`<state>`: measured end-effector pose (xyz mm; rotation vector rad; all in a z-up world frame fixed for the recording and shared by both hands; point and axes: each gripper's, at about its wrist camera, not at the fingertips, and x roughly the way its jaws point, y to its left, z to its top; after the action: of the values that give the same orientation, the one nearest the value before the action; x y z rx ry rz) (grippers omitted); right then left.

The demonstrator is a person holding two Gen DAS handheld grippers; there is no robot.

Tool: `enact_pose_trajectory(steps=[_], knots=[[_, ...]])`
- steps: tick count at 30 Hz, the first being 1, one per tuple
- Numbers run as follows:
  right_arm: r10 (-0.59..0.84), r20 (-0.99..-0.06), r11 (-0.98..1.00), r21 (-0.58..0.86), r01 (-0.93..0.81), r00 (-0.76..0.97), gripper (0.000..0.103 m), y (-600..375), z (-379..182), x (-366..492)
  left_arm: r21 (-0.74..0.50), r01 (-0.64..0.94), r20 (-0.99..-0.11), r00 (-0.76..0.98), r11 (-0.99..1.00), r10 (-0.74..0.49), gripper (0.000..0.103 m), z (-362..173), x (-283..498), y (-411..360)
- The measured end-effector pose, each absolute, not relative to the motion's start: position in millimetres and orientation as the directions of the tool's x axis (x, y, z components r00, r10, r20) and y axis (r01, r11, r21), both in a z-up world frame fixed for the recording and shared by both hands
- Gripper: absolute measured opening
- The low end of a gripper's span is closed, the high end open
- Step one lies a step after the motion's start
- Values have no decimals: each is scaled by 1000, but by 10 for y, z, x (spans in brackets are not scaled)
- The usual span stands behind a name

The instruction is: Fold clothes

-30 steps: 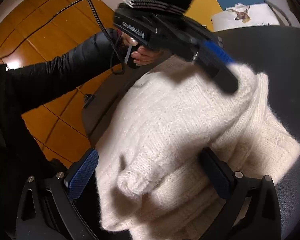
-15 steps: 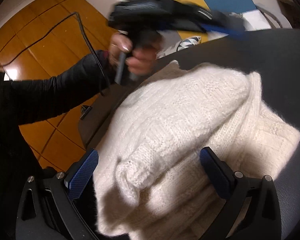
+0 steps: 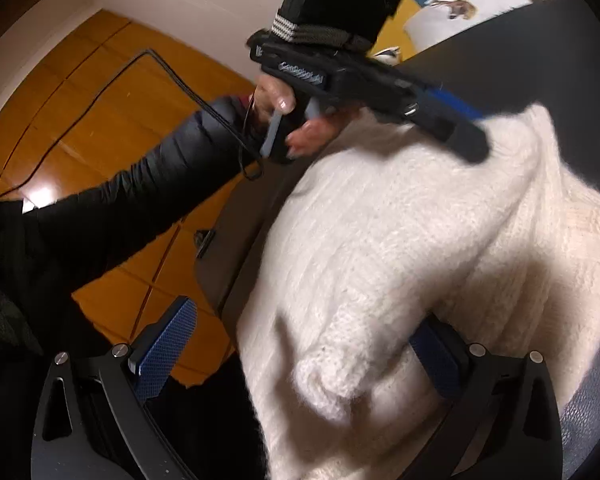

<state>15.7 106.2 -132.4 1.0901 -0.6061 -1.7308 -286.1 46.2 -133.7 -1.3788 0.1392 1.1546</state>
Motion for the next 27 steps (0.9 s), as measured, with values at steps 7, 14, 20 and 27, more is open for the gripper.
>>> enact_pose_trajectory(steps=[7, 14, 20, 27], knots=[[-848, -478, -528, 721, 449, -229, 78, 1018, -1253, 218, -520, -819, -718, 267, -241, 643, 20, -1057, -2552, 386], [-735, -580, -675, 582, 454, -350, 29, 925, -1039, 359, -396, -868, -721, 92, -300, 686, 21, -876, -2304, 452], [-759, -541, -648, 686, 332, -362, 26, 997, -1427, 349, -477, -743, -759, 78, -470, 646, 37, -1249, -2645, 521], [-792, -504, -603, 734, 313, -343, 37, 1107, -1442, 221, -442, -673, -678, -182, -593, 712, 36, -799, -2656, -225]])
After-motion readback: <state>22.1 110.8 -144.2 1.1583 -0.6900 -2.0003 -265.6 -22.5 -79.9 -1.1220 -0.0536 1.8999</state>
